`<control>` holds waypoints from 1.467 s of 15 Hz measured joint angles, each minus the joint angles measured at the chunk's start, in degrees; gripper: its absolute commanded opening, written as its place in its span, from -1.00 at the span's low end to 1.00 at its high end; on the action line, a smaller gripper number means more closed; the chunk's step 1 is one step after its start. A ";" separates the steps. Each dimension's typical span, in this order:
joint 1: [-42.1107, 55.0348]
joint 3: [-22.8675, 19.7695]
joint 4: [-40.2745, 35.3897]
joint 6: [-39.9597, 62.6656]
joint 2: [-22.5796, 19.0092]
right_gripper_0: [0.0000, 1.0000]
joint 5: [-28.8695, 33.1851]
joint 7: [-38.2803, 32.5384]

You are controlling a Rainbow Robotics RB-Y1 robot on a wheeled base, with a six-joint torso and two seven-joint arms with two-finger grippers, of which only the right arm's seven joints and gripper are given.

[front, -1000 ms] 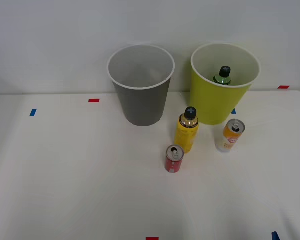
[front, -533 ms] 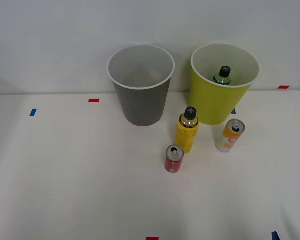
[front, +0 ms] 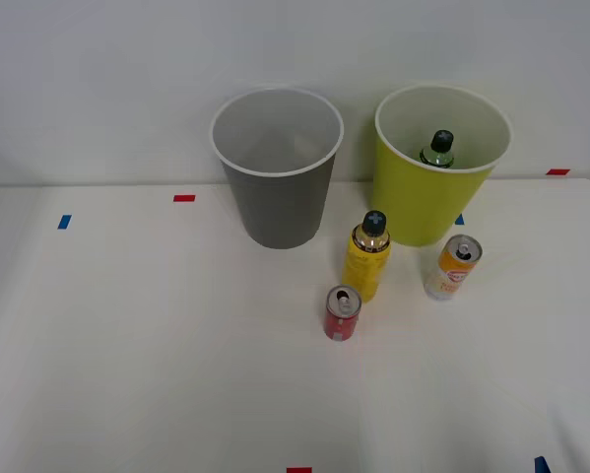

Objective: Put cans in the gray bin, plastic bottles in the light green bin

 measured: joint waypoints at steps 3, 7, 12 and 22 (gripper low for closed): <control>0.00 0.00 0.00 0.00 0.00 1.00 0.00 0.00; 0.00 0.00 0.00 0.00 0.00 1.00 0.00 0.00; 0.00 0.00 0.00 0.00 0.00 1.00 0.00 0.00; 0.00 0.00 0.00 0.00 0.00 1.00 -0.01 0.00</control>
